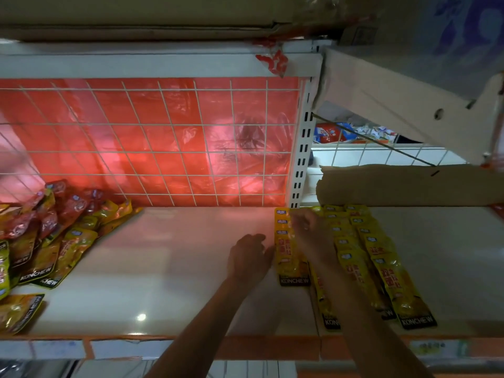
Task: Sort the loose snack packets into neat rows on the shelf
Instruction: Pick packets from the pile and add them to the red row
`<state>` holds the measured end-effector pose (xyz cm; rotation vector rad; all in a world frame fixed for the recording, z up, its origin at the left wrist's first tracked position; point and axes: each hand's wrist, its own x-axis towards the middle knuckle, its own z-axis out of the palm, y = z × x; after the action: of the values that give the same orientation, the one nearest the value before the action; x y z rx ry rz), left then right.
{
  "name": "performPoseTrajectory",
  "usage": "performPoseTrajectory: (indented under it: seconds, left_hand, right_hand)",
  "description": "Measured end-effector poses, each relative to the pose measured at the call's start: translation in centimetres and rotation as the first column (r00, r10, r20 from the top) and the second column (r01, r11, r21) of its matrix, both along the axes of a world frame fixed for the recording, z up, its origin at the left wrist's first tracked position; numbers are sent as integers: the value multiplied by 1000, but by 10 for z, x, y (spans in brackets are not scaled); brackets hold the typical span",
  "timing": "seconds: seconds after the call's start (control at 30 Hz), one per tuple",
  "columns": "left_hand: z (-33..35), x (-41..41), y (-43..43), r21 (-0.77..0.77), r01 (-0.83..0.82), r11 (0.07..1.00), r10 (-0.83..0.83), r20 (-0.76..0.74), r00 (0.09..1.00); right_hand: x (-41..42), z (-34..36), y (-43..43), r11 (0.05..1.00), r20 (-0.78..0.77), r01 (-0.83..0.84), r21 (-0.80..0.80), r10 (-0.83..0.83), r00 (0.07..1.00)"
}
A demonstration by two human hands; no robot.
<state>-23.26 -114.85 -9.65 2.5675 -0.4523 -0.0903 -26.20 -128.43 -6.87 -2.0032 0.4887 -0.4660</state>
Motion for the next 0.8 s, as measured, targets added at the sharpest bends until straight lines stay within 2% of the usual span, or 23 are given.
performPoseTrajectory:
  seconds: [0.2,0.37,0.63,0.73,0.8]
  left_hand:
    - [0,17,49,83,-135,987,118,185,976]
    - [0,34,104,119,-262,958,228,243,943]
    - [-3,73,213,226,-370,901,284,337,898]
    - [-7,94,247,250,-425,870,327,352,877]
    - [-6,107,262,259,-451,854,337,384,859]
  right_hand:
    - [26,-7,59,980,-13,-156,-123,156,988]
    - [52,-8,122,938,-93,-320,-134,310,946]
    - [106,-18,222,882,-162,-469,-57,455,876]
    - [129,-15,256,897,-193,-442,-10,431,881]
    - [146,-13,276,914,-203,-398,79,406,891]
